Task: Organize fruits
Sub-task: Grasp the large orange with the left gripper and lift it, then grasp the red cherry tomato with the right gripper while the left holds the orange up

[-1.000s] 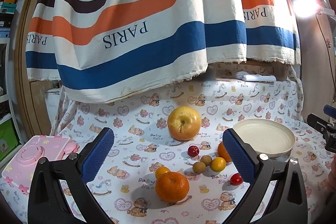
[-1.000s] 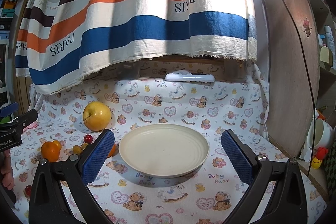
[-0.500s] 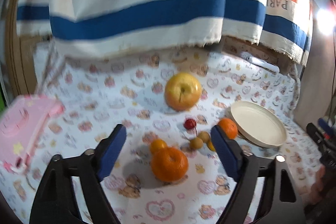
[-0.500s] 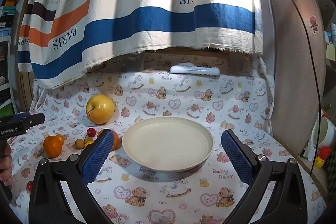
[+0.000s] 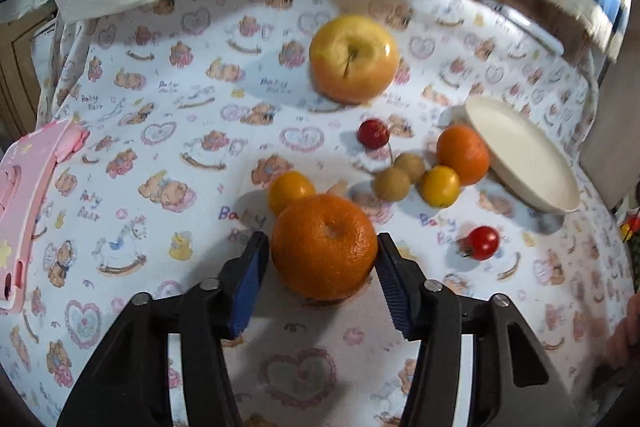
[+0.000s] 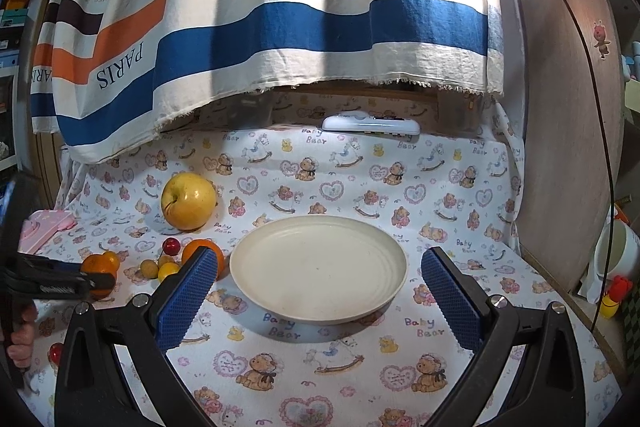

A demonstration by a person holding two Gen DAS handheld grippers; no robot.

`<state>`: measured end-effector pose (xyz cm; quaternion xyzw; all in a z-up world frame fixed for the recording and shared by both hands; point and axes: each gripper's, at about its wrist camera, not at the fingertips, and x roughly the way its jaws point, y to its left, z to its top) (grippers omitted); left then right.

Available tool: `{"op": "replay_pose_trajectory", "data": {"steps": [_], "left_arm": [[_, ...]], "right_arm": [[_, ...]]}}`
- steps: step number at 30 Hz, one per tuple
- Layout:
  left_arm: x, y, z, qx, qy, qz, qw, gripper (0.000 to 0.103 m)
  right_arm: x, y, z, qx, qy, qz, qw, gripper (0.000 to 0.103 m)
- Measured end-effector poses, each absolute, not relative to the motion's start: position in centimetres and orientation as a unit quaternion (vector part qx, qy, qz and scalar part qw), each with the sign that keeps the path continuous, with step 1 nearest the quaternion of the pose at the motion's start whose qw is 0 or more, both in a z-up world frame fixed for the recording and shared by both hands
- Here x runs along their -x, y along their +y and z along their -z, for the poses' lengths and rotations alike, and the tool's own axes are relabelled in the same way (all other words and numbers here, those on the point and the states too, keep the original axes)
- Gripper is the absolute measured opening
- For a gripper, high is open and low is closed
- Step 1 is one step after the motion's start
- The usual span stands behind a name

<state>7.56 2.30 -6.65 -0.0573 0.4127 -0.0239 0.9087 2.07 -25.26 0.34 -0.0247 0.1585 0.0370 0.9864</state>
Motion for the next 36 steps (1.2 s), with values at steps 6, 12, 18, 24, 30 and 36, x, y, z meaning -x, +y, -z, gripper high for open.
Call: {"op": "replay_pose_trajectory", "data": {"steps": [6, 12, 18, 24, 30, 36], "left_arm": [[-6.7, 1.4, 6.1, 0.04, 0.397, 0.037, 0.916, 0.048], [-6.4, 1.1, 4.4, 0.015, 0.371, 0.038, 0.928, 0.047], [-5.8, 0.6, 1.1, -0.009, 0.332, 0.051, 0.942, 0.048], [-6.5, 1.4, -2.2, 0.024, 0.273, 0.05, 0.96, 0.048], [-7.6, 1.3, -3.0, 0.018, 0.235, 0.052, 0.97, 0.048], [-7.2, 1.3, -1.9, -0.006, 0.21, 0.03, 0.977, 0.048]], "right_arm": [[-2.5, -25.7, -0.1, 0.017, 0.167, -0.038, 0.985, 0.103], [-3.6, -25.8, -0.2, 0.025, 0.194, -0.047, 0.98, 0.103], [-5.7, -24.4, -2.0, 0.012, 0.243, -0.127, 0.962, 0.102], [-9.0, -19.3, -1.5, 0.033, 0.295, -0.21, 0.931, 0.046], [-10.7, -16.0, 1.9, 0.019, 0.354, -0.275, 0.894, 0.046], [-10.9, -15.1, 5.0, 0.033, 0.402, -0.292, 0.867, 0.04]]}}
